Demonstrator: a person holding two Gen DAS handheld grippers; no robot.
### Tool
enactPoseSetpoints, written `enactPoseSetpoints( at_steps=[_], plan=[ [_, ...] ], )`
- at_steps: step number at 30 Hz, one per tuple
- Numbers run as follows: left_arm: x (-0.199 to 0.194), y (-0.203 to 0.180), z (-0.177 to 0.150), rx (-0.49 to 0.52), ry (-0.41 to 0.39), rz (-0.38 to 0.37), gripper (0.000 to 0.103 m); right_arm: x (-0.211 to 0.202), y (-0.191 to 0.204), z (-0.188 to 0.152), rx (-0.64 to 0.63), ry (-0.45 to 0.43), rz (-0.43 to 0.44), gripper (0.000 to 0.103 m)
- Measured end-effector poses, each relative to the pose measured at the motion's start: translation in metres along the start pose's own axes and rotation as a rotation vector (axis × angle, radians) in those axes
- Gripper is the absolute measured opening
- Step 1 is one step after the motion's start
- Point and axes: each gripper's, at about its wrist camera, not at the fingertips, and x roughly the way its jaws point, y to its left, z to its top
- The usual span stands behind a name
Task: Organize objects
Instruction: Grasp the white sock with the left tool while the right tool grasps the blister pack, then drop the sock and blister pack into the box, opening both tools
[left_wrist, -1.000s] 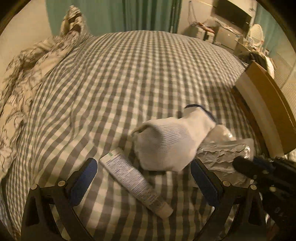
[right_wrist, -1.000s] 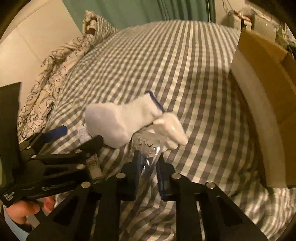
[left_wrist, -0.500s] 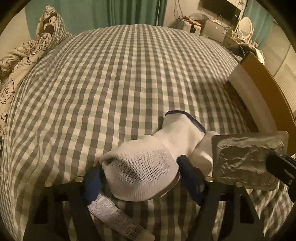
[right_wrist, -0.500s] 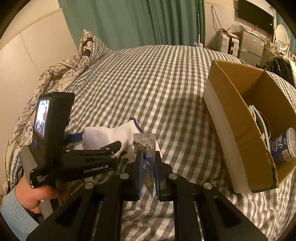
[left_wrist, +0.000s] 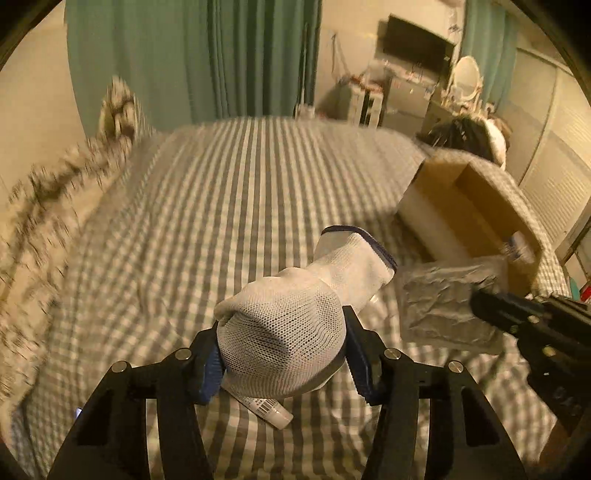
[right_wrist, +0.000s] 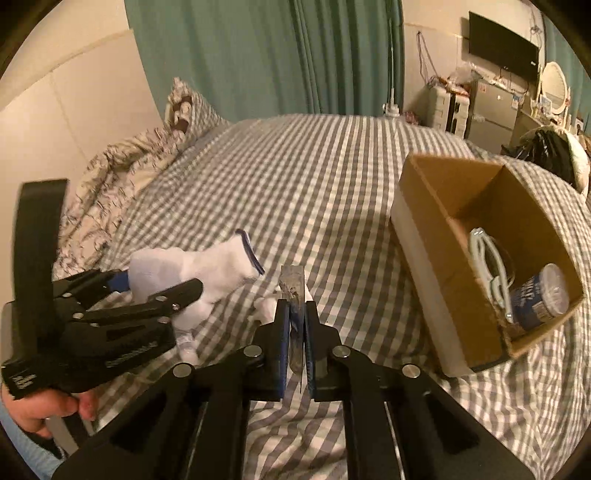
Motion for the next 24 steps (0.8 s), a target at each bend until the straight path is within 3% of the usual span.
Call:
enactPoseSetpoints(
  at_steps=[8, 14, 19, 24],
  plan=[
    [-0.078, -0.048, 0.034, 0.086, -0.173, -0.014, 0.057, -0.095, -0.008, 0.020, -0.002, -0.172, -0.059, 0.007],
    [-0.115, -0.095, 0.061, 0.134, -0.265, -0.054, 0.057, -0.157, -0.043, 0.035, 0.018, -0.268, -0.129, 0.007],
    [-0.115, -0.134, 0.080, 0.171, -0.288, -0.092, 0.057, -0.183, -0.072, 0.046, 0.036, -0.315, -0.173, 0.007],
    [-0.092, -0.168, 0.089, 0.198, -0.256, -0.122, 0.057, -0.179, -0.103, 0.055, 0.062, -0.319, -0.195, 0.007]
  ],
)
